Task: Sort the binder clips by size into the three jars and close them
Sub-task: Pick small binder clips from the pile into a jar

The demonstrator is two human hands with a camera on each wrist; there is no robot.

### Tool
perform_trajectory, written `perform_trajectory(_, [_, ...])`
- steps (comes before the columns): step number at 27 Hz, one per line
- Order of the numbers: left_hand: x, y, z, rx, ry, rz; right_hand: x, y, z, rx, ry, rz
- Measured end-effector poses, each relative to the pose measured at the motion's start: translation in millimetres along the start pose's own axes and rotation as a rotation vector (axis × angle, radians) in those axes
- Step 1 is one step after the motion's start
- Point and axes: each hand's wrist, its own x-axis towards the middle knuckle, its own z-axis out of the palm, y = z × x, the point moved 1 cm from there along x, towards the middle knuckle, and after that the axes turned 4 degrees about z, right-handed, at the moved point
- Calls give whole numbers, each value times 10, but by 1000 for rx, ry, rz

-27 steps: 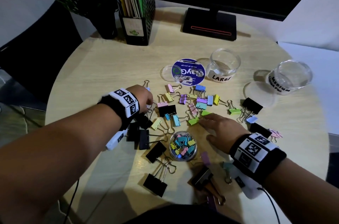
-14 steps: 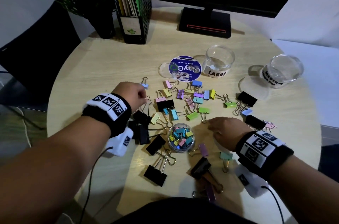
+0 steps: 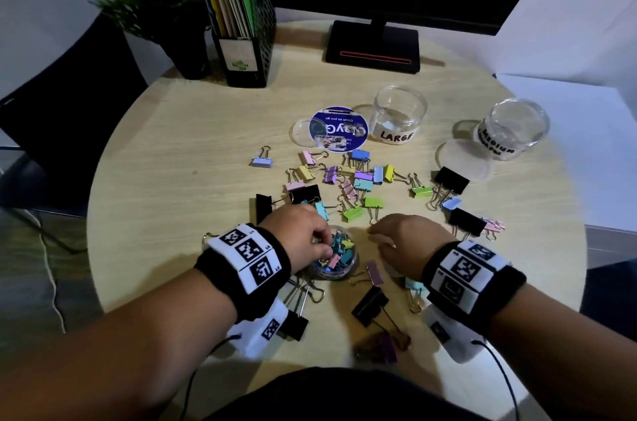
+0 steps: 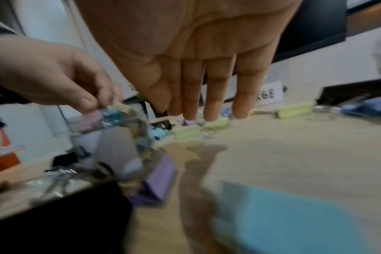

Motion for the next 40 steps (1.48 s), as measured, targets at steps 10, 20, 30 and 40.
perform_trajectory(10, [-81, -76, 109, -1, 34, 75, -224, -457, 86, 100, 120, -223])
perform_trajectory(20, [282, -285, -217, 168, 87, -45, -220, -401, 136, 36, 145, -271])
perform_trajectory(30, [666, -185, -175, 554, -117, -149, -240, -363, 94, 115, 162, -194])
perform_trajectory(40, [650, -213, -138, 556, -115, -174, -240, -309, 145, 66, 127, -206])
